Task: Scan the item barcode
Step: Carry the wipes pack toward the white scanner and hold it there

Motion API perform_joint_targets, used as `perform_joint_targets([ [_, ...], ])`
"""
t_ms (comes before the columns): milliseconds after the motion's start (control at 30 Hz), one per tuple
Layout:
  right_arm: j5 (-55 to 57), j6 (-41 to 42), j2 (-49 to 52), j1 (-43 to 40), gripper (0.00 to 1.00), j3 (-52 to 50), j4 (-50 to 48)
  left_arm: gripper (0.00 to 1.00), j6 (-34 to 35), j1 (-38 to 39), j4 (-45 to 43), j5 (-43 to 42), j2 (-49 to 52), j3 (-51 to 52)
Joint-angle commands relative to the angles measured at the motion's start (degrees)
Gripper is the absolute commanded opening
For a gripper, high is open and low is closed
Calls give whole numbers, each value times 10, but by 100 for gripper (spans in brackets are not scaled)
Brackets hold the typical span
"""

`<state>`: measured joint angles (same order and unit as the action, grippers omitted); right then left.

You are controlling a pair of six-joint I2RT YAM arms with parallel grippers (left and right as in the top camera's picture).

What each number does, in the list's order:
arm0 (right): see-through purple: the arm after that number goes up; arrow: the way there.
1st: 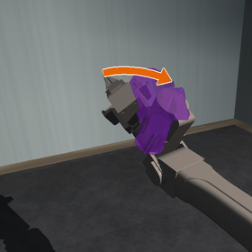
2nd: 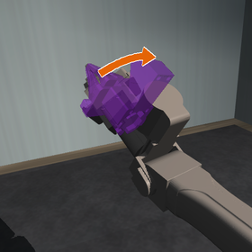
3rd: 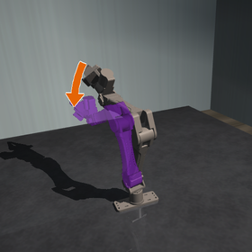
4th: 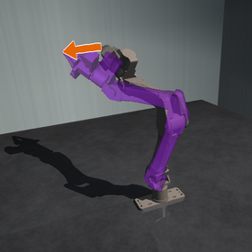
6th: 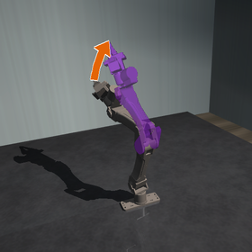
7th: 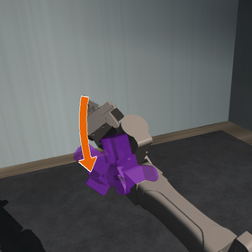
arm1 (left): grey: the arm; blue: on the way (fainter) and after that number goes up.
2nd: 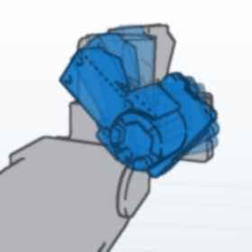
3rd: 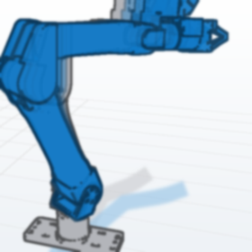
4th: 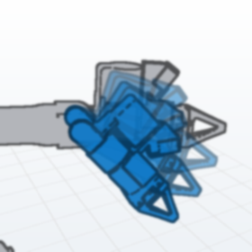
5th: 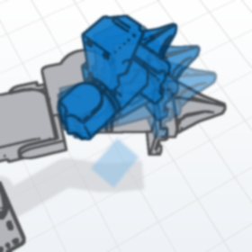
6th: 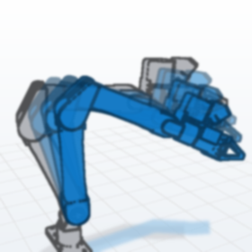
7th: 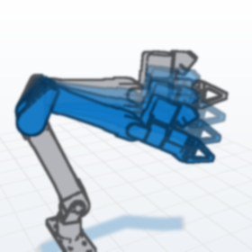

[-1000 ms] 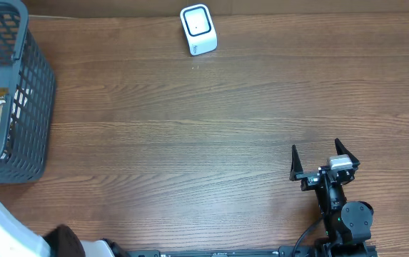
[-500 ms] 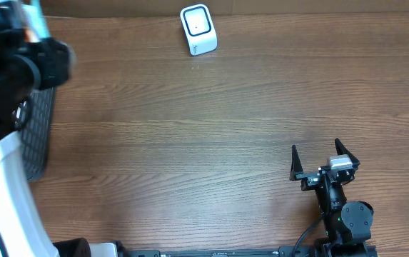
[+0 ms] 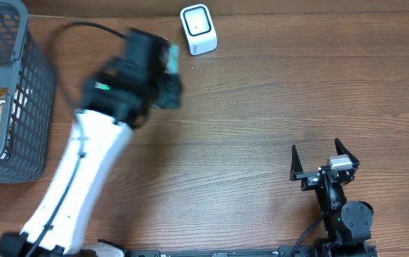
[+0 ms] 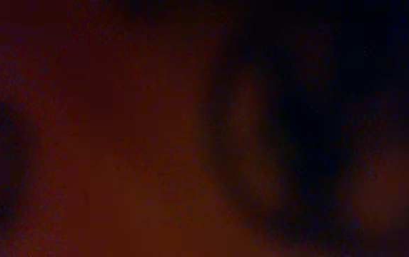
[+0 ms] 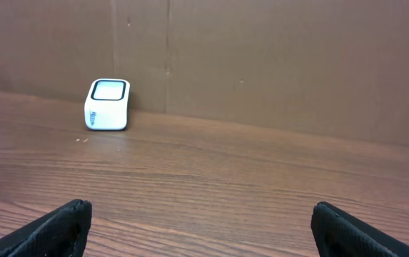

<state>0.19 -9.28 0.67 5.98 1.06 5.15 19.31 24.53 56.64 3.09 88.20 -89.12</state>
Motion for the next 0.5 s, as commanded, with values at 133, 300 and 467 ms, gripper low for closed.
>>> perform_joint_targets([
  [133, -3, -2, -5, -3, 100, -6, -3, 26, 76, 112, -138, 34, 43, 128],
  [300, -3, -2, -5, -3, 100, -6, -3, 27, 80, 167, -162, 56, 120, 130],
  [467, -2, -2, -5, -3, 100, -6, -3, 30, 80, 192, -182, 67, 168, 129],
])
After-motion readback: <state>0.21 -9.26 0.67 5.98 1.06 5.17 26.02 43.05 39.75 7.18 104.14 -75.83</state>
